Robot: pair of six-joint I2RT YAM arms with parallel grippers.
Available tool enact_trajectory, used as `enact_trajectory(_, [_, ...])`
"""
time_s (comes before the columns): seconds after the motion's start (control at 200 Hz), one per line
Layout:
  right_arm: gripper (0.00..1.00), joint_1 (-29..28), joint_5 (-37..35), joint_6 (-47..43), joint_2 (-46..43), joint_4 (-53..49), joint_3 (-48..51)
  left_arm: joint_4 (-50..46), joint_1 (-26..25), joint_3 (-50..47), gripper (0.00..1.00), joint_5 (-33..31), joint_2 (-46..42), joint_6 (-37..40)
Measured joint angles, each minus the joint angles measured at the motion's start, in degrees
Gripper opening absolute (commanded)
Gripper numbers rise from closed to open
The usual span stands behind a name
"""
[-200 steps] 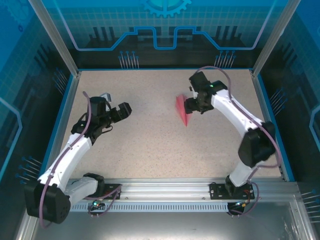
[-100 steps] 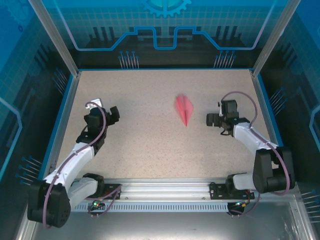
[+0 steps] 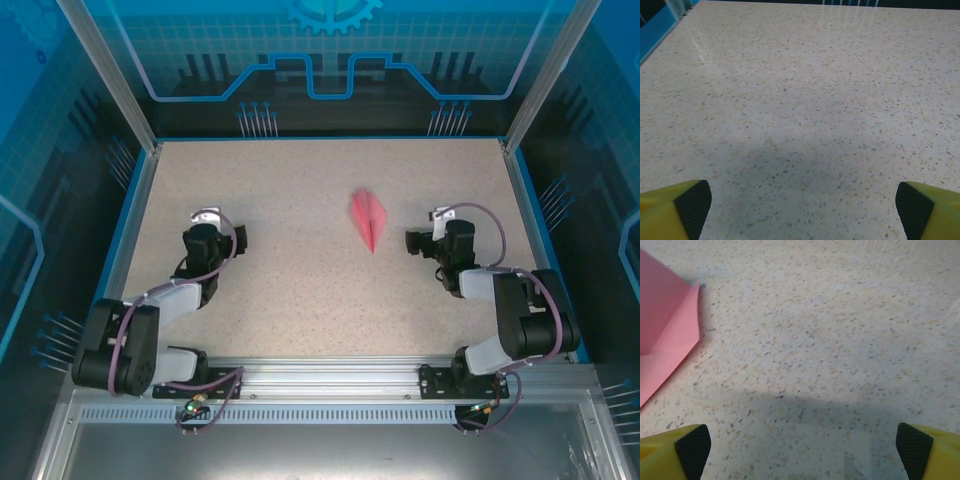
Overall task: Fold a paper plane with a square sheet of paper (fold left side to right side)
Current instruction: Reset both arms
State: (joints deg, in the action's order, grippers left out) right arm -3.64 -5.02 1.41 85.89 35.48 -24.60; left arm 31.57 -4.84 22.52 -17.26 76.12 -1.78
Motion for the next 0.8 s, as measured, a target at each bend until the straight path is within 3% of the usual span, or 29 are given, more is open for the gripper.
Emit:
enact_trajectory(0.195, [0.99,1.33,4.17,-0.44,0.09,4.31,0.17,12.35,1.88,-1.55,0.99,6.64,8.74,1.49])
enact_trajectory(0.365, [0.99,1.33,4.42,-0.74,0.09,5.6,0.17,11.85,4.04,-0.59,0.99,10.88,10.99,1.75])
enact_trajectory(0.8, [0.99,0.92,3.72,-1.51,0.09,5.73,0.17,12.24,4.46,0.22,0.99,12.96,10.99,1.75])
